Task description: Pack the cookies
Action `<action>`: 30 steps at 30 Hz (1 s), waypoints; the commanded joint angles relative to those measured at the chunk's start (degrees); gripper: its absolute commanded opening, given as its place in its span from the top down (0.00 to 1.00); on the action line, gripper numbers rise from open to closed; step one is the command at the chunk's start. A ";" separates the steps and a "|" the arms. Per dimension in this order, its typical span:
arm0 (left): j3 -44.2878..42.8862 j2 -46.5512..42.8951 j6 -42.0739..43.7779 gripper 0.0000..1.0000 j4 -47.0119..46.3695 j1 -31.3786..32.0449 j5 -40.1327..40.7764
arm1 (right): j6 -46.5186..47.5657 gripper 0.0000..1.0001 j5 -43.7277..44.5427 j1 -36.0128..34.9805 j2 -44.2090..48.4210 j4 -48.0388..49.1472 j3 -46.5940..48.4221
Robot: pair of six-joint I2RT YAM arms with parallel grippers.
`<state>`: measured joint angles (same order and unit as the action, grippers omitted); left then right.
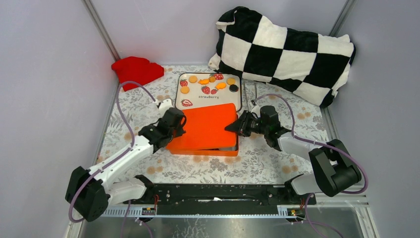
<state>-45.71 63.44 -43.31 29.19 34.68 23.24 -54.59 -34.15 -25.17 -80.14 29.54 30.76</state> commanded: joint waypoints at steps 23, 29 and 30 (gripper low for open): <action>11.81 10.64 -3.26 1.00 -21.45 3.45 -8.44 | 12.24 0.23 29.71 1.39 15.59 -34.09 6.50; 8.94 12.25 -3.42 1.00 -20.39 3.71 -7.53 | 14.48 0.29 36.93 1.37 16.61 -41.67 9.65; 7.29 11.31 -4.24 1.00 -17.60 3.73 -5.13 | 15.22 0.36 37.90 1.35 15.31 -43.11 10.64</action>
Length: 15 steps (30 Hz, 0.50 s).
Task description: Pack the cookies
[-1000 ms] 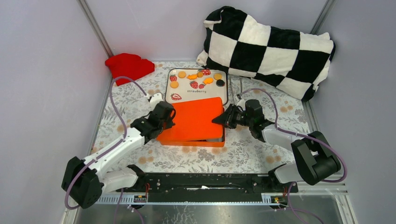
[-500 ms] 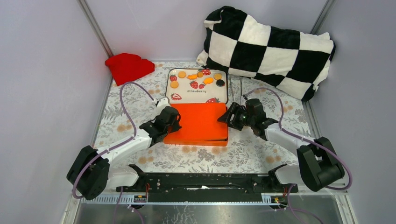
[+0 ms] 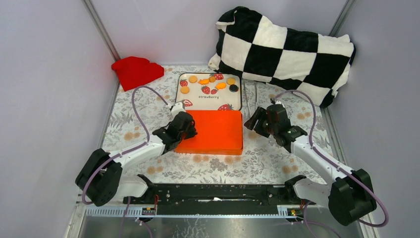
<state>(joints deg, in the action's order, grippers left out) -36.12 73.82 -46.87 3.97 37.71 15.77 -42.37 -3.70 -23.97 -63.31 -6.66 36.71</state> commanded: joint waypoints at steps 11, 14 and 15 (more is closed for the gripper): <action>-11.06 -13.61 -12.22 1.00 39.42 -5.74 24.46 | 6.35 0.85 8.09 0.19 -17.54 -9.80 11.71; -6.38 -11.18 -13.37 1.00 36.84 -9.17 22.49 | 6.82 0.87 8.27 0.10 -20.94 -8.99 12.39; -5.02 -9.84 -13.80 1.00 35.68 -9.68 22.49 | 7.04 0.88 7.81 0.14 -21.91 -8.56 12.60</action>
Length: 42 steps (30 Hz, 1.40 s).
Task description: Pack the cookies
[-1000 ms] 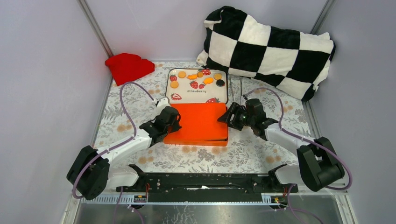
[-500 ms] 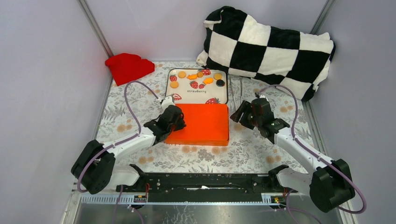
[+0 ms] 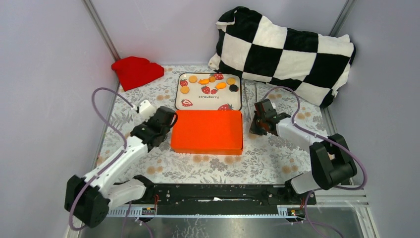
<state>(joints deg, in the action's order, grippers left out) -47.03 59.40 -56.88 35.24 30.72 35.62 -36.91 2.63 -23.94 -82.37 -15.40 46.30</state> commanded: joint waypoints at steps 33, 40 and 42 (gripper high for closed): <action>11.04 19.23 2.82 1.00 -19.97 0.48 -8.96 | 4.82 0.91 20.19 -4.68 1.14 -13.76 18.22; 10.73 19.63 2.83 1.00 -19.81 0.48 -9.36 | 6.65 0.91 18.53 -11.55 -1.63 -17.62 20.27; 10.55 19.70 2.98 1.00 -19.91 0.55 -9.55 | 5.84 0.92 16.81 -12.40 -2.93 -16.77 17.90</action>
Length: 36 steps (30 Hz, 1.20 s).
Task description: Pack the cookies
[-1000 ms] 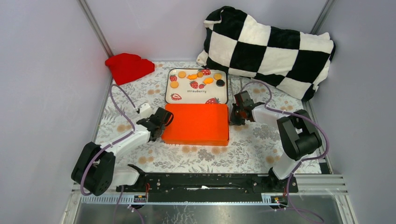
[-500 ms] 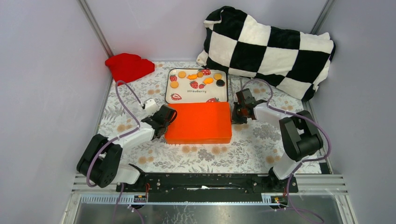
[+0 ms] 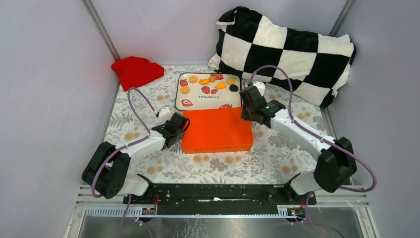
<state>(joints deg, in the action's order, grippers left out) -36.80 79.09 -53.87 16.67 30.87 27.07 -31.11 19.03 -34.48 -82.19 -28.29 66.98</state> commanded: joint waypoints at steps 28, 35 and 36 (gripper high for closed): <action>-7.54 -33.32 3.22 0.96 18.02 1.36 8.47 | 3.42 0.66 -0.33 -3.53 16.11 0.04 -0.19; -9.09 -34.13 3.34 0.94 19.63 1.38 7.94 | 4.51 0.48 1.32 -3.54 20.34 -1.82 -1.78; -9.28 -33.87 3.33 0.94 19.67 1.38 7.73 | 4.67 0.48 1.98 -3.55 20.56 -2.24 -2.00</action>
<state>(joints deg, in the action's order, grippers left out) -44.38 44.18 -51.66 33.63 31.90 33.80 -28.05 17.58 -37.56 -62.76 -28.25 65.41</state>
